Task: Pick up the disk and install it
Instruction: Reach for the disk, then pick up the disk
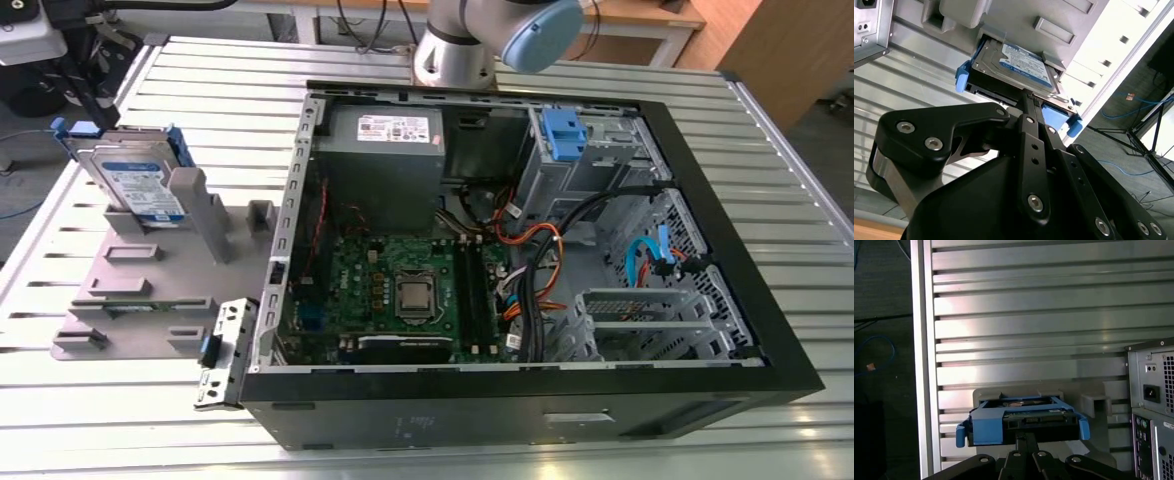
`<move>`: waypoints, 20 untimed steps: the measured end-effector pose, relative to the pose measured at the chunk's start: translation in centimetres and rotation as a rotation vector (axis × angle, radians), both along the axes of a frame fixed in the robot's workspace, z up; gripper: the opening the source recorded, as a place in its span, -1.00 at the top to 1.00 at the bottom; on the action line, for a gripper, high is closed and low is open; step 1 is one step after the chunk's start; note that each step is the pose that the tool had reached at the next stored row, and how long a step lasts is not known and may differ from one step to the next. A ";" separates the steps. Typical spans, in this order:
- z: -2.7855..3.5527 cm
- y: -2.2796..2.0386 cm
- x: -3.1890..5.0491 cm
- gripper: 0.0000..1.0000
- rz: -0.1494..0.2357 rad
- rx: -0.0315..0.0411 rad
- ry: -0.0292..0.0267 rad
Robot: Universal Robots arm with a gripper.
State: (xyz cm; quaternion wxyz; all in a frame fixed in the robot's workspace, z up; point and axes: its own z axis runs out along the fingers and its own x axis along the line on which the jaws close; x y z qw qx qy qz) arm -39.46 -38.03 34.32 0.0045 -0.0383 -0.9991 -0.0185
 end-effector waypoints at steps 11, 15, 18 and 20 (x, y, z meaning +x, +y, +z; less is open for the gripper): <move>0.00 0.00 -0.05 0.79 0.000 0.0000 0.0000; 0.00 0.01 -0.06 0.79 0.001 0.0000 0.0000; -0.01 0.01 -0.06 0.79 0.017 0.0000 0.0000; 0.00 0.01 -0.06 0.79 0.041 0.0000 0.0000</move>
